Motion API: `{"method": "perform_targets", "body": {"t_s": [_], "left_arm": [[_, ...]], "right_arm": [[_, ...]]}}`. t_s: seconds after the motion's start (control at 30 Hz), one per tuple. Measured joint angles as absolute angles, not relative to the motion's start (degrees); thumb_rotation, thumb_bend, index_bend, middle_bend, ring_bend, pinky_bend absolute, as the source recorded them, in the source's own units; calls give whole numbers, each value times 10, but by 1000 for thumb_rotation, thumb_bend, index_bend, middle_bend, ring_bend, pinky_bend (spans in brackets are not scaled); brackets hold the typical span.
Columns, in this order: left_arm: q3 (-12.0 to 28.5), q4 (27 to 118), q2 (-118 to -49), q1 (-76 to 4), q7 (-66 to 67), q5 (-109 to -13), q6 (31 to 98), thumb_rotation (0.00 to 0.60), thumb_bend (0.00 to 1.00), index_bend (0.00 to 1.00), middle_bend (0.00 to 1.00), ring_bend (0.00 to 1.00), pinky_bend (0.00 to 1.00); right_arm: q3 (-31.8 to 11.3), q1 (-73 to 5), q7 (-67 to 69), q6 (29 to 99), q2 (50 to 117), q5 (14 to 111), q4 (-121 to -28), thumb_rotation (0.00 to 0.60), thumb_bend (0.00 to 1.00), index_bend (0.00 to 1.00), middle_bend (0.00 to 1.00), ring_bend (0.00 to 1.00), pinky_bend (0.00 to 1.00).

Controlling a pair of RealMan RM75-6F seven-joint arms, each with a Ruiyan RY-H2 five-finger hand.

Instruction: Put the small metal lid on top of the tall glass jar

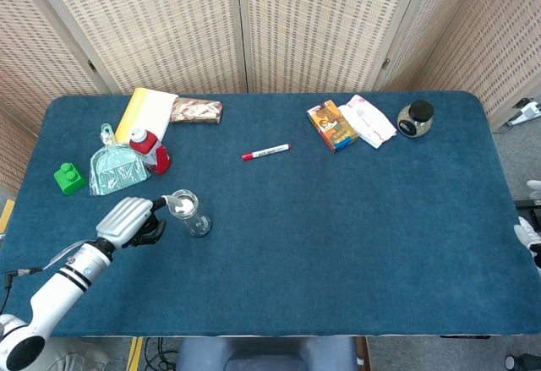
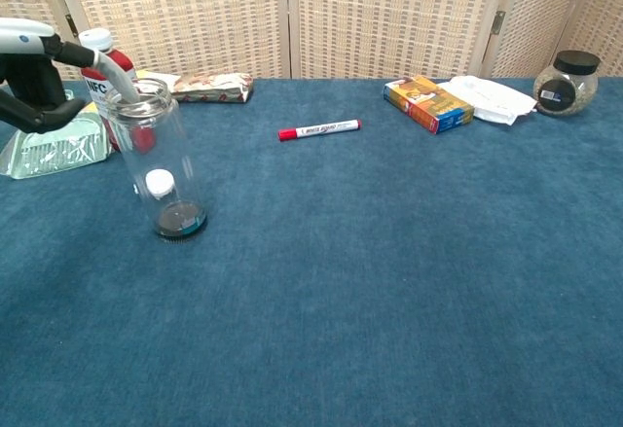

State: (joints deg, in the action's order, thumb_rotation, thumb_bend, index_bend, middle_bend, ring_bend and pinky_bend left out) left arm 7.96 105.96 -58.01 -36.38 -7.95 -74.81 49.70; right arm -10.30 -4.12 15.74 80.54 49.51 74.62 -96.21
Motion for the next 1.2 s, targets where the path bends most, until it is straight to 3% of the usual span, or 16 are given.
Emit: {"method": "perform_targets", "body": {"t_s": [1.2], "left_arm": [[64, 1069, -575, -378, -34, -725, 478, 600, 655, 282, 994, 974, 1000]], "right_arm": [[-101, -34, 164, 810, 497, 747, -958, 600, 226, 262, 341, 222, 333]]}}
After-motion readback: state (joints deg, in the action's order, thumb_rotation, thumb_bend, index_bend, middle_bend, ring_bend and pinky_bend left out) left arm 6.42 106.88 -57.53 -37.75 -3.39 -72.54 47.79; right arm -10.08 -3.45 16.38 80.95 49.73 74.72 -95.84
